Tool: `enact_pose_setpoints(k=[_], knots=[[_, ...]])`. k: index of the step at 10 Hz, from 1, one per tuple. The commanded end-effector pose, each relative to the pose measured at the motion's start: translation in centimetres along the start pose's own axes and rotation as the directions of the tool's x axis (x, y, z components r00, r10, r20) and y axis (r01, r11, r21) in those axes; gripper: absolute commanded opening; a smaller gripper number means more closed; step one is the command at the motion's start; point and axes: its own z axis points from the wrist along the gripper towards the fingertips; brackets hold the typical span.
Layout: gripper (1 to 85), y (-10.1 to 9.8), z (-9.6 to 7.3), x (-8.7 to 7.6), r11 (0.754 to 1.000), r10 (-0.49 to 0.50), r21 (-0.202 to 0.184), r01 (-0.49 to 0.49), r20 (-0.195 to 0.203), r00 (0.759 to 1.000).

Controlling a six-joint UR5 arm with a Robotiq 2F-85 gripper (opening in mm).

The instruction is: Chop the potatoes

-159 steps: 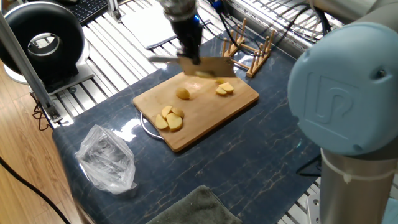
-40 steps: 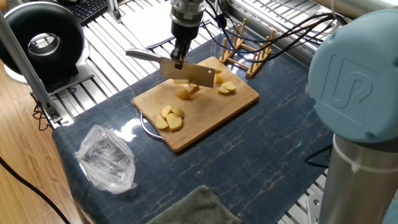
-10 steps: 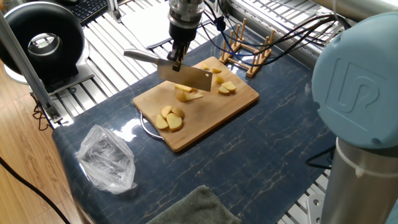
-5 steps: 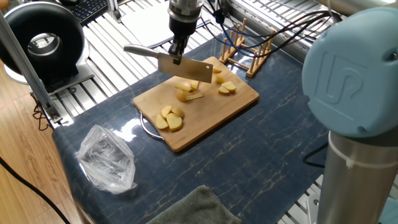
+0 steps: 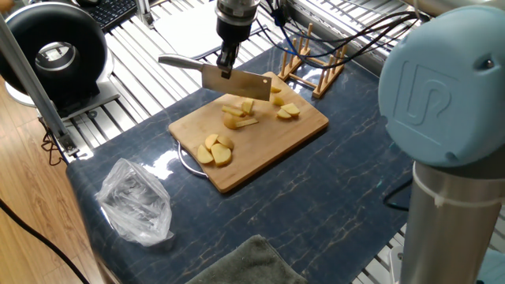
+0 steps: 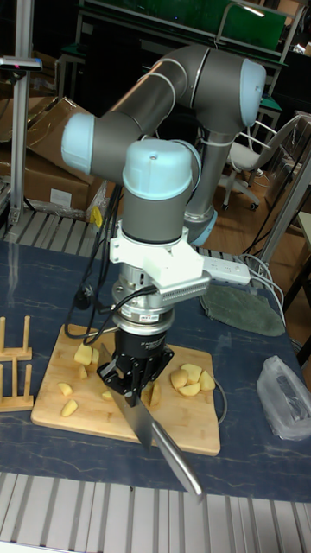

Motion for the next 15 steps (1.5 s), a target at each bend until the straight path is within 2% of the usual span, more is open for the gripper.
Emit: enact_pose_setpoints(k=[1, 5, 7, 8, 10, 14, 15], knots=[[1.0, -1.1, 0.2, -0.5, 1.0, -0.027, -0.006, 0.027, 0.018, 0.999], [1.0, -1.0, 0.5, -0.9, 1.0, -0.014, -0.01, 0.014, 0.023, 1.0], [1.0, 0.4, -0.1, -1.5, 0.999, 0.031, -0.025, -0.03, 0.008, 1.0], [1.0, 1.6, -0.6, -2.2, 0.998, 0.056, -0.026, -0.056, -0.003, 0.998], [1.0, 2.9, -1.3, -4.2, 0.997, 0.073, -0.003, -0.074, -0.013, 0.997], [1.0, 3.8, -0.5, -7.8, 0.996, 0.09, 0.025, -0.091, 0.021, 0.996], [1.0, 3.8, -0.4, -8.3, 0.995, 0.094, 0.031, -0.095, 0.023, 0.995]])
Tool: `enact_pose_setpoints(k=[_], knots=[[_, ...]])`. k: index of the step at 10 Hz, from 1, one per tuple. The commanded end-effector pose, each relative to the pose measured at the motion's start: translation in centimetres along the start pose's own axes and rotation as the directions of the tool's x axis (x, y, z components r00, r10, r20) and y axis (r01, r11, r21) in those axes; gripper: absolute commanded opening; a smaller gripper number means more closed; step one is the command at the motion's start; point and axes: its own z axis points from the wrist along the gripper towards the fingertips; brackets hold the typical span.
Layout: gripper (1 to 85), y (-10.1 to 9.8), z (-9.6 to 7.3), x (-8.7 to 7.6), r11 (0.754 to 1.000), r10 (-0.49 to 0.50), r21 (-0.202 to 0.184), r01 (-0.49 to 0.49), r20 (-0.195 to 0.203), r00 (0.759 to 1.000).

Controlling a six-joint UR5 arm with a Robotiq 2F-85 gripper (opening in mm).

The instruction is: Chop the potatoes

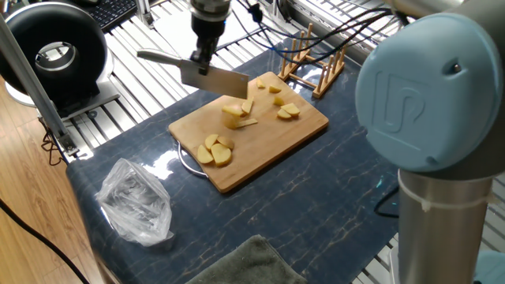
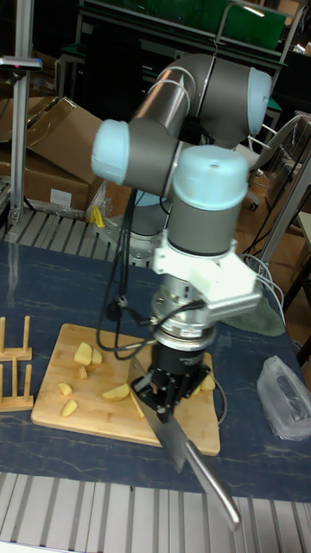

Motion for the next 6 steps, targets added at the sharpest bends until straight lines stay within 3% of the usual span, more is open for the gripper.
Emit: enact_pose_setpoints(k=[1, 4, 6], knots=[[1.0, 0.7, 0.2, -2.3, 1.0, 0.012, 0.01, -0.012, 0.027, 1.0], [1.0, 0.2, 1.0, -2.8, 1.0, 0.004, 0.013, -0.004, 0.05, 0.999], [1.0, -0.3, 1.3, -2.4, 1.0, -0.002, 0.021, 0.001, 0.045, 0.999]])
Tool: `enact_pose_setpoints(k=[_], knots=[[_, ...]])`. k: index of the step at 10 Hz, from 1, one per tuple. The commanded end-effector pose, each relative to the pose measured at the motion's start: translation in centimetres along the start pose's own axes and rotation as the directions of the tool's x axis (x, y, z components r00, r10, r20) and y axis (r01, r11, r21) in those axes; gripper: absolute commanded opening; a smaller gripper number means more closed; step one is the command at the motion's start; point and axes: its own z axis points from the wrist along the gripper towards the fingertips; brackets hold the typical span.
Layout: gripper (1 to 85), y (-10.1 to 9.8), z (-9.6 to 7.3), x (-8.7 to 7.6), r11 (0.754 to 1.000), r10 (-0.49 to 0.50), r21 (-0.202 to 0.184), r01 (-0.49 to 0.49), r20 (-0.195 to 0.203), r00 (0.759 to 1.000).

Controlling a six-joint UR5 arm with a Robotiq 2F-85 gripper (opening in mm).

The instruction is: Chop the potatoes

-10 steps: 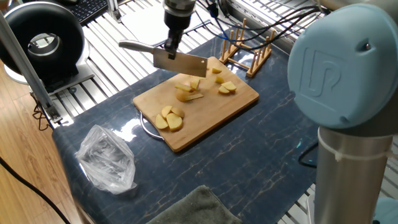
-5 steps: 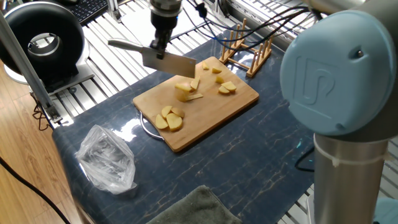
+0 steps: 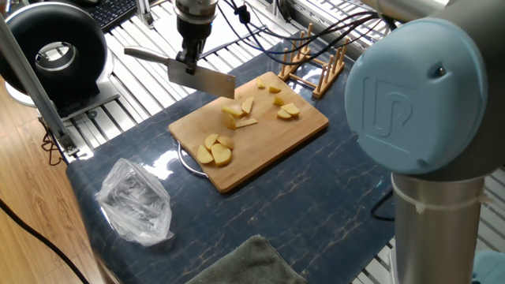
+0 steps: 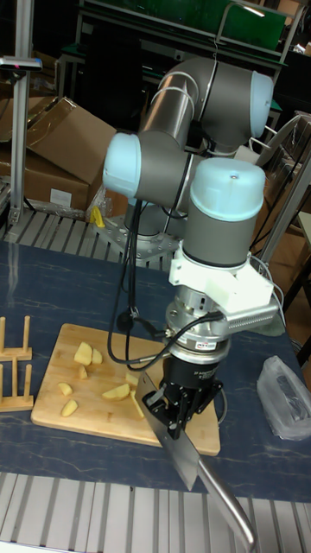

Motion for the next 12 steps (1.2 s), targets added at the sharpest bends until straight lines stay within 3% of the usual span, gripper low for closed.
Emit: enact_pose_setpoints(k=[1, 8, 12], knots=[[1.0, -0.7, 0.7, 0.1, 1.0, -0.005, -0.002, 0.005, 0.023, 1.0], [1.0, -0.7, 1.5, 1.8, 1.0, 0.006, -0.028, -0.005, 0.047, 0.999], [1.0, -0.4, 1.1, 2.8, 0.999, 0.02, -0.038, -0.018, 0.045, 0.999]])
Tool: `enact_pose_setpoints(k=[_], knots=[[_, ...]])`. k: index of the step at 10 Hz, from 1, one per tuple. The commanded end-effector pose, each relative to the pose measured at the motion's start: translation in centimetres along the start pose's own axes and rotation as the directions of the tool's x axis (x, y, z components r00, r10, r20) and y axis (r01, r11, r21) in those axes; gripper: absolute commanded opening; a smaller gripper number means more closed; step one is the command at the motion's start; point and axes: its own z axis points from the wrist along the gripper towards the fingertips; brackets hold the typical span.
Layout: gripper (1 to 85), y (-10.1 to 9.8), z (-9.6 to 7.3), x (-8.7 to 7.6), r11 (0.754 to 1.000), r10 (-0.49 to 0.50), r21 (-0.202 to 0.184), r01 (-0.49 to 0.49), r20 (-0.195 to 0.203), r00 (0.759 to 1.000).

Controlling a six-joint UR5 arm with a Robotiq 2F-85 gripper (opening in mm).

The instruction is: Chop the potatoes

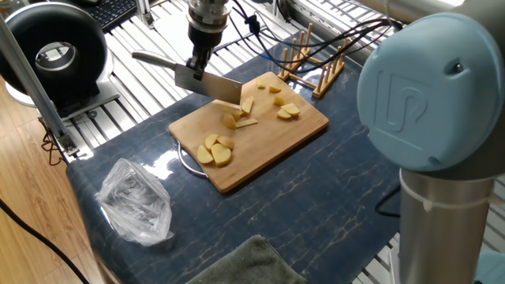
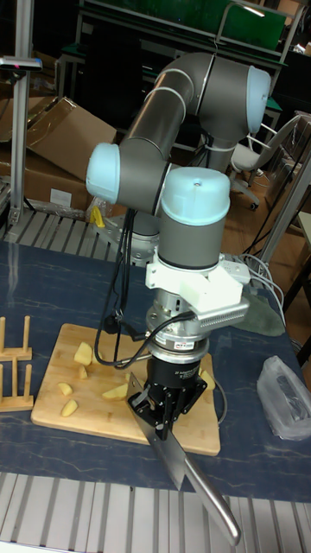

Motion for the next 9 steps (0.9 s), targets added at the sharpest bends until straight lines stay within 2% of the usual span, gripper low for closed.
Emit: enact_pose_setpoints(k=[1, 9], knots=[[1.0, 0.3, -0.5, 0.6, 1.0, 0.015, -0.016, -0.015, 0.005, 1.0], [1.0, 0.6, -0.7, 1.9, 0.999, 0.02, -0.037, -0.02, 0.008, 1.0]])
